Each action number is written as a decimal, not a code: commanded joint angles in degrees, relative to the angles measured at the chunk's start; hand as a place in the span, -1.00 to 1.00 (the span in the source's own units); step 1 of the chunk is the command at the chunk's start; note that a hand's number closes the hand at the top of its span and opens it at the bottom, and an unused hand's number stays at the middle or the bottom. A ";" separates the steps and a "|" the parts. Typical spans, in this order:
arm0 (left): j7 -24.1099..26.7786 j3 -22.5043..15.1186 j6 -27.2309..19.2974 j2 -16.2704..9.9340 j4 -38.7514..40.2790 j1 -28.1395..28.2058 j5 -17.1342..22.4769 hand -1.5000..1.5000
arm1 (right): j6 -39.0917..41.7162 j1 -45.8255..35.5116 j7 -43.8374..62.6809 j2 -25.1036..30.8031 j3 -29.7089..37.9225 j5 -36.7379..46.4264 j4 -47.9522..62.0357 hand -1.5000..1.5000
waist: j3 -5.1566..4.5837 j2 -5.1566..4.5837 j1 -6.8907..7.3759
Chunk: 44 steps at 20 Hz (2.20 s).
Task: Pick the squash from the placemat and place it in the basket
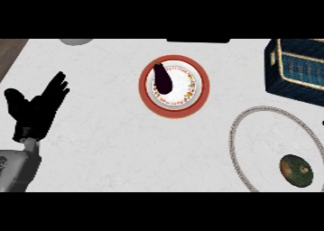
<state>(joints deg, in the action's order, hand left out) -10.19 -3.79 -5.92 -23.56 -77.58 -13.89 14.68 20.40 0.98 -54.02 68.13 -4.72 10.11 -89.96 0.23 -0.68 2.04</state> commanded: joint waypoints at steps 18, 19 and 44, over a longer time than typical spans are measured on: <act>1.89 2.51 1.67 1.71 1.65 1.96 -2.29 0.00 | -3.37 -17.86 -10.14 -16.47 -20.15 19.30 25.04 -1.00 | -0.21 0.43 -0.94; 0.13 3.56 2.80 0.13 -0.57 2.09 -1.46 0.00 | -5.38 -15.03 -12.06 -15.99 -19.56 19.02 23.78 -1.00 | -0.21 0.60 -1.40; 0.28 5.10 3.53 3.10 1.34 1.49 -3.50 0.00 | -13.04 -19.76 -18.32 -18.41 -25.18 21.46 35.72 -1.00 | -0.21 0.53 -1.65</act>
<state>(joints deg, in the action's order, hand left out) -10.79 1.47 -2.13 -22.08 -77.86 -12.06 11.97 6.28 -16.76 -63.59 51.18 -30.23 29.77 -56.73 0.06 -0.14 0.58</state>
